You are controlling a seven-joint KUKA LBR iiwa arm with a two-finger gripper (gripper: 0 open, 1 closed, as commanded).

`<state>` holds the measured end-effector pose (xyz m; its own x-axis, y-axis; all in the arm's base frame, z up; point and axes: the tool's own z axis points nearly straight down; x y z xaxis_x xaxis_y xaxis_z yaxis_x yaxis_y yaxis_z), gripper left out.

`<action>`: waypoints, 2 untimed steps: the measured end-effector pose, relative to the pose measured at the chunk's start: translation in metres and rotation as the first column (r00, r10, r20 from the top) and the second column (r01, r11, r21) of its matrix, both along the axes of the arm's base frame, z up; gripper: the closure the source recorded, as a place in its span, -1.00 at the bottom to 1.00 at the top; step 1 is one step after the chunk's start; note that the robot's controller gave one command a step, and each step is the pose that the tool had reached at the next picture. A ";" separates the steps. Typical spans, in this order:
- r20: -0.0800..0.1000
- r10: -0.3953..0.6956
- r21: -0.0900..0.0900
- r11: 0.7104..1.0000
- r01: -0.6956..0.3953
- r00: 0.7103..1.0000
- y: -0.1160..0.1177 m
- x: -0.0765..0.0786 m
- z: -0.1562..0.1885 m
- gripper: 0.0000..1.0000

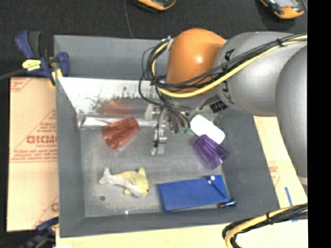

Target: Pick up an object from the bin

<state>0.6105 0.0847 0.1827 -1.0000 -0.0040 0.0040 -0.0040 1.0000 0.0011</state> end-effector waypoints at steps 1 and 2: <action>0.007 -0.002 0.001 1.000 0.002 1.000 0.000 0.002 0.004 -1.00; 0.014 0.107 -0.001 0.994 -0.107 0.994 0.015 0.036 -0.078 -1.00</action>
Offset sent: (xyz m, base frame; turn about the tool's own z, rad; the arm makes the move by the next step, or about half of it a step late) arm 0.0438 0.0227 -0.1127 -0.1486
